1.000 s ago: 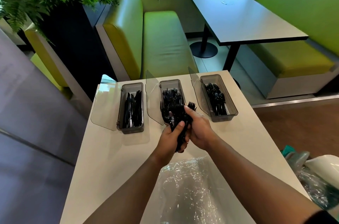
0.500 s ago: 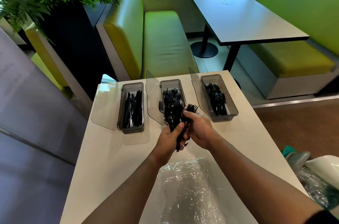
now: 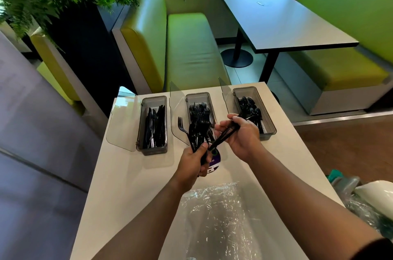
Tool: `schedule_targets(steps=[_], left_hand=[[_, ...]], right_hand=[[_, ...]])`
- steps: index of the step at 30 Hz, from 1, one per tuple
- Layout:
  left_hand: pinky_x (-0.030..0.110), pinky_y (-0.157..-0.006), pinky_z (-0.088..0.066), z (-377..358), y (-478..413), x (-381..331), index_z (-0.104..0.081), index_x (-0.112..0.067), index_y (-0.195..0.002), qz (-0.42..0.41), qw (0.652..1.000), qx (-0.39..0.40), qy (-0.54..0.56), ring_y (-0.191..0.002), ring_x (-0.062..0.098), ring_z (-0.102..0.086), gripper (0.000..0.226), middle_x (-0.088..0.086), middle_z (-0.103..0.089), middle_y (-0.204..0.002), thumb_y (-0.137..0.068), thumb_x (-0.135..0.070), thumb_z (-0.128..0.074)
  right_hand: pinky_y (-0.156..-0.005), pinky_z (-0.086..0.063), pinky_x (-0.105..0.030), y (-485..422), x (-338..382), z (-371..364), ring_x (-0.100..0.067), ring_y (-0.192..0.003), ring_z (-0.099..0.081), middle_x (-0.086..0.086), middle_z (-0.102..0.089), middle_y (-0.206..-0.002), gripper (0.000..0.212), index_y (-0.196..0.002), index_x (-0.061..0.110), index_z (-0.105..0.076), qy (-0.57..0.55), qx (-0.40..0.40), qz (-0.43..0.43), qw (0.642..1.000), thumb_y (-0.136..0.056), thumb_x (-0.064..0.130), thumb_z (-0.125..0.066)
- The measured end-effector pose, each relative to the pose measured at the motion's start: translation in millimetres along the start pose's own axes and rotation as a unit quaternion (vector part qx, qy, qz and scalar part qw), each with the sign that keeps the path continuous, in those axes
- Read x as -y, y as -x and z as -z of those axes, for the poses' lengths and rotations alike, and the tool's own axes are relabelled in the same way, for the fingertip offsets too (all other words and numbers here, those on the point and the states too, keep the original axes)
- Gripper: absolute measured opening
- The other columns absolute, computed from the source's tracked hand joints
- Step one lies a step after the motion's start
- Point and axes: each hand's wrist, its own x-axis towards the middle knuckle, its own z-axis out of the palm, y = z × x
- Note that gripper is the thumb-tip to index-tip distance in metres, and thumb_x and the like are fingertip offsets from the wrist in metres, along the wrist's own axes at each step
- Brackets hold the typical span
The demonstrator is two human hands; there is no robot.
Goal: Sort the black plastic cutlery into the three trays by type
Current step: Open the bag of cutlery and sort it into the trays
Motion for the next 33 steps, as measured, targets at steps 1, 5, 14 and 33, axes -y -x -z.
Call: schedule_targets(steps=[1,5,14,33], left_hand=[[0.025,-0.047,-0.018,0.2,-0.1,0.3,-0.055,-0.009,-0.086,0.001,1.000,0.001,0.002,-0.046,0.013,-0.028,0.028,0.007,-0.050,-0.067,-0.107,-0.024,-0.045],[0.023,-0.045,-0.017,-1.1,-0.3,-0.2,-0.060,-0.005,-0.100,0.008,1.000,0.009,0.021,-0.043,0.011,-0.026,0.029,0.004,-0.046,-0.061,-0.108,-0.026,-0.043],[0.019,-0.041,-0.022,-7.3,1.8,-7.9,-0.056,-0.003,-0.106,0.018,0.997,0.058,0.045,-0.039,0.010,-0.031,0.029,0.008,-0.053,-0.061,-0.108,-0.029,-0.042],[0.021,-0.042,-0.028,-0.1,-4.4,6.5,-0.070,-0.007,-0.109,-0.051,0.991,-0.053,-0.111,-0.045,0.008,-0.033,0.034,0.002,-0.038,-0.062,-0.106,-0.033,-0.048]], right_hand=[[-0.073,-0.056,-0.046,-0.7,1.1,0.7,-0.028,-0.064,-0.063,-0.012,-0.058,-0.069,0.018,-0.104,0.007,-0.052,-0.009,-0.001,-0.002,1.000,-0.107,0.012,-0.035],[-0.045,-0.038,-0.027,-3.5,-1.5,6.1,-0.013,-0.046,-0.035,-0.001,-0.041,-0.060,0.015,-0.102,0.009,-0.054,0.042,0.003,-0.018,0.999,-0.106,0.016,-0.041],[-0.033,-0.027,-0.018,11.0,-18.9,4.8,-0.009,-0.042,-0.043,-0.001,-0.050,-0.057,0.015,-0.089,0.009,-0.057,0.207,0.099,-0.017,0.973,-0.091,0.010,-0.072],[-0.044,-0.043,-0.029,1.9,-22.7,6.9,-0.015,-0.046,-0.044,-0.002,-0.048,-0.062,0.010,-0.111,0.008,-0.057,0.174,0.014,0.049,0.984,-0.105,0.012,-0.050]])
